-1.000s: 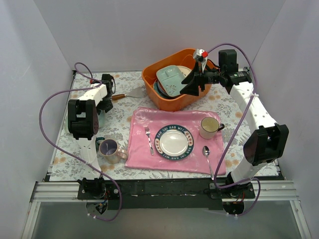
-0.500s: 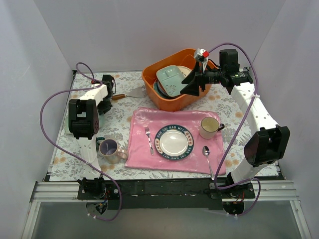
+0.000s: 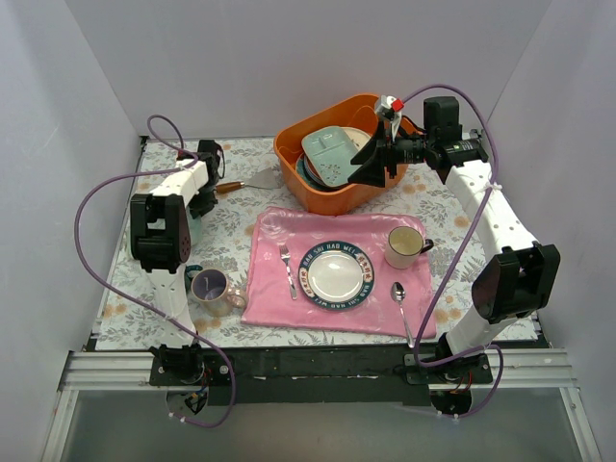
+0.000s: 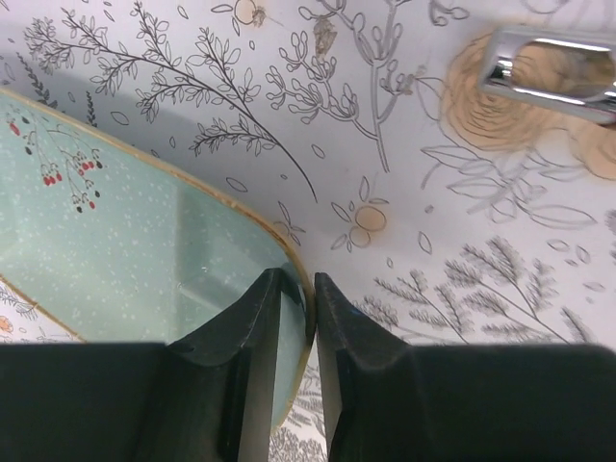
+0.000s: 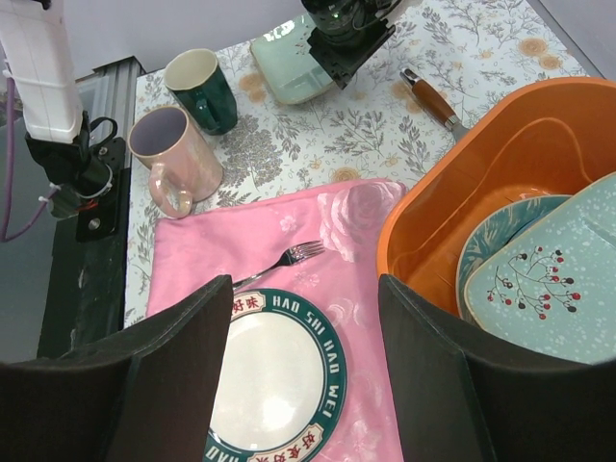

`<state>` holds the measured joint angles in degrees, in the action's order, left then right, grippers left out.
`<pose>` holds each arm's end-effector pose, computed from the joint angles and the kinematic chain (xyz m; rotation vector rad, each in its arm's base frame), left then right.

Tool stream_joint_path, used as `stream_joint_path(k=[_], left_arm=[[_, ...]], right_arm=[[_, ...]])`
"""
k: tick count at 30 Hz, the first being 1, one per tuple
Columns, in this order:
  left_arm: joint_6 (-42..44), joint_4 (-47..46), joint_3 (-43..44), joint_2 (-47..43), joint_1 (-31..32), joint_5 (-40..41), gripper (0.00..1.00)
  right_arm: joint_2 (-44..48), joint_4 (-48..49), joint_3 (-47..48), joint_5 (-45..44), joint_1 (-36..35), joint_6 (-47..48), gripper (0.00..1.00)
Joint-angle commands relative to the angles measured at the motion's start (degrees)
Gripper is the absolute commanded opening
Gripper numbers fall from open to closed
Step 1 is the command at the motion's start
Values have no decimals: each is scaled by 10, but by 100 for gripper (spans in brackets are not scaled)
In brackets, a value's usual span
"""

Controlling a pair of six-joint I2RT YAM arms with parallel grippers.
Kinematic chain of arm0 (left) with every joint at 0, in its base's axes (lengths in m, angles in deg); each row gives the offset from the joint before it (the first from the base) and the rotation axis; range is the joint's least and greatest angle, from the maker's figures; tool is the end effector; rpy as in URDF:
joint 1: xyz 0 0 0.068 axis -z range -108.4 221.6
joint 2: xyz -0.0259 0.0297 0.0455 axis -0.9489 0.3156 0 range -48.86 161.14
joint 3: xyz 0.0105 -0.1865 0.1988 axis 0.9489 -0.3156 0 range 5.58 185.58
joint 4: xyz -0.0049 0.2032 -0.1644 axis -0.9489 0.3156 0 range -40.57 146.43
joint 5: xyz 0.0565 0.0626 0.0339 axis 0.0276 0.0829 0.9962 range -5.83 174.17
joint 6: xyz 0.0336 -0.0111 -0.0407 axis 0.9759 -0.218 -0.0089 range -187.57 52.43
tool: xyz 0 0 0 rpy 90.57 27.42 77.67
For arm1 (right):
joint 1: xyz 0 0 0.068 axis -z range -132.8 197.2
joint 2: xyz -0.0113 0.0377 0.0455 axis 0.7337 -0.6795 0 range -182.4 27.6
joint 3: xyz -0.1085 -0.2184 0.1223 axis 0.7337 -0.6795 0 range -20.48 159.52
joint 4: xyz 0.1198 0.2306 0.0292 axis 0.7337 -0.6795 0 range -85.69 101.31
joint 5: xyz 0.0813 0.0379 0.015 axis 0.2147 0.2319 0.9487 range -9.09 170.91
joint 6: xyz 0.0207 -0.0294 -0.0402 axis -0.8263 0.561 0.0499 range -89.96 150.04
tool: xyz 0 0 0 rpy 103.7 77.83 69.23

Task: Place the mixed dishes into the plastic bin
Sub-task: Pick up the plate at the center of the board.

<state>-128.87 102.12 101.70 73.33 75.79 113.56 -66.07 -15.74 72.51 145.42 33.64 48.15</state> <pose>0.4276 -0.0137 0.1802 -1.3358 2.3103 0.4465 0.3441 0.1160 0.3925 -1.1422 1.5322 1.0831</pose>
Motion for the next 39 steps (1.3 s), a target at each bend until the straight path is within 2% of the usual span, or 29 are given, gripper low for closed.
stream_joint_path(k=[1,11,21,32,39], left_arm=[[2,-17,28,-96,21,-9,0],[13,0,63,-157,47,-2,0],[64,-5,97,-217,73,-12,0],[191,-85,117,-302,139,-49,0],[279,-155,93,-359,201,-92,0]], right_arm=[[23,13,-3,14,1,-11,69],[25,15,-2,15,1,-14,69],[23,16,7,16,1,-16,69],[-4,-6,78,14,1,9,69],[-22,1,141,-1,3,21,69]])
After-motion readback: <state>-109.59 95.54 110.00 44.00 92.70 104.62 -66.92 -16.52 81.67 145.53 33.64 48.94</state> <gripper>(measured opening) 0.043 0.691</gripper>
